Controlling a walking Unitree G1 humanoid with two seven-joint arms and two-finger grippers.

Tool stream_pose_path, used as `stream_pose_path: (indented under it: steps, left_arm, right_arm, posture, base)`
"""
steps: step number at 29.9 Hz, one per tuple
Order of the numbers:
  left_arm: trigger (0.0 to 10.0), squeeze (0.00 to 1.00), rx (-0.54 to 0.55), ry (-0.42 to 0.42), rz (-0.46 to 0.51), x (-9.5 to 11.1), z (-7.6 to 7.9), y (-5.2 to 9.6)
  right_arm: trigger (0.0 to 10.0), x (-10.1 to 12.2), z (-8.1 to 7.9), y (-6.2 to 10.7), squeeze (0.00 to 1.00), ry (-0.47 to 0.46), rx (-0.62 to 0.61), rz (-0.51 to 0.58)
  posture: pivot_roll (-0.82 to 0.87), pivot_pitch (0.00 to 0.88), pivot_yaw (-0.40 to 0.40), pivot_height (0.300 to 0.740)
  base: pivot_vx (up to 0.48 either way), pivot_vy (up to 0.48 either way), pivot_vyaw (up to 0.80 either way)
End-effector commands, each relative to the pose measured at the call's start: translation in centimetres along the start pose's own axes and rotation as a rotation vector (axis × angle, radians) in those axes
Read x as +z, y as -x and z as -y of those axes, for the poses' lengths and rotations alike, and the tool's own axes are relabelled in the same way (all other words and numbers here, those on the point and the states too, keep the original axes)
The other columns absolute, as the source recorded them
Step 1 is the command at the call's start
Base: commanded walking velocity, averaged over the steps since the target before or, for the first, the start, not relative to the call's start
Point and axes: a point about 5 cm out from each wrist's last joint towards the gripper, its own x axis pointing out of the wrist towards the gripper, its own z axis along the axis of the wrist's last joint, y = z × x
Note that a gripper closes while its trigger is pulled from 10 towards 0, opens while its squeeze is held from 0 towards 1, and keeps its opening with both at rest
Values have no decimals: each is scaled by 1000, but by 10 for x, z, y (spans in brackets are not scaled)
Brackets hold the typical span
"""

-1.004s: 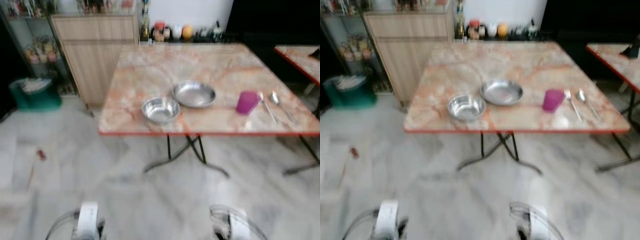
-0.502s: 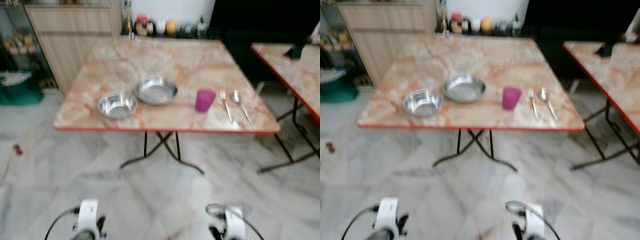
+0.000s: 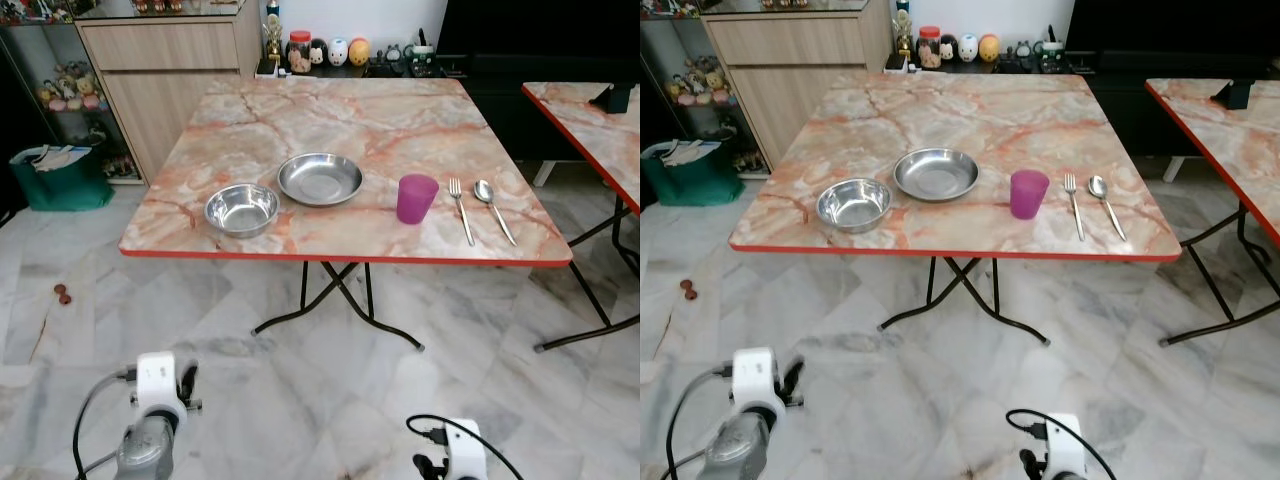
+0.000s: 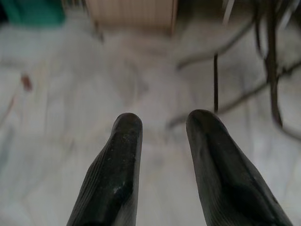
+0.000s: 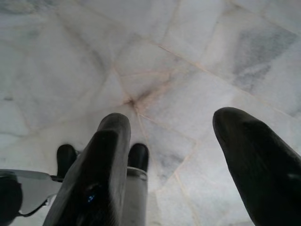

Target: Setting the table

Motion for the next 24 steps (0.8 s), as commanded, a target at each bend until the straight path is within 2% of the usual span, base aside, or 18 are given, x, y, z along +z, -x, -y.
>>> stream_pose_path:
  steps: [1,2,4,5,8,18,22,24]
  left_arm:
    - [10000,0,18,23,95,19,-2,-5]
    - [10000,0,9,30,171,36,0,-9]
    - [10000,0,-16,38,239,52,6,-12]
    - [10000,0,-46,38,299,68,12,-13]
    - [10000,0,-97,28,360,84,23,-13]
    - [10000,0,-143,36,472,116,40,-1]
    - [10000,0,-152,31,470,119,42,0]
    - [10000,0,-162,25,432,117,45,-1]
  right_arm:
    - [10000,-4,3,1,0,-5,-5,-8]
    - [10000,-4,4,1,0,-4,-6,-8]
    - [10000,-5,4,2,0,-5,-6,-7]
    - [10000,-5,4,2,0,-6,-6,-7]
    - [10000,-6,1,1,0,-14,-5,-3]
    - [10000,-8,-13,-1,0,-15,7,-4]
    - [10000,-7,-14,-1,0,-13,7,-4]
    - [10000,-6,-14,-1,0,-12,7,-3]
  posture:
    - [26,0,-9,740]
    - [26,0,-11,740]
    - [26,0,-11,740]
    - [28,0,-12,740]
    - [29,0,-11,740]
    - [36,0,-22,740]
    - [36,0,-24,740]
    - [36,0,-24,740]
  base:
    - [0,0,0]
    - [0,0,0]
    - [0,0,0]
    - [0,0,0]
    - [0,0,0]
    - [0,0,0]
    - [0,0,0]
    - [0,0,0]
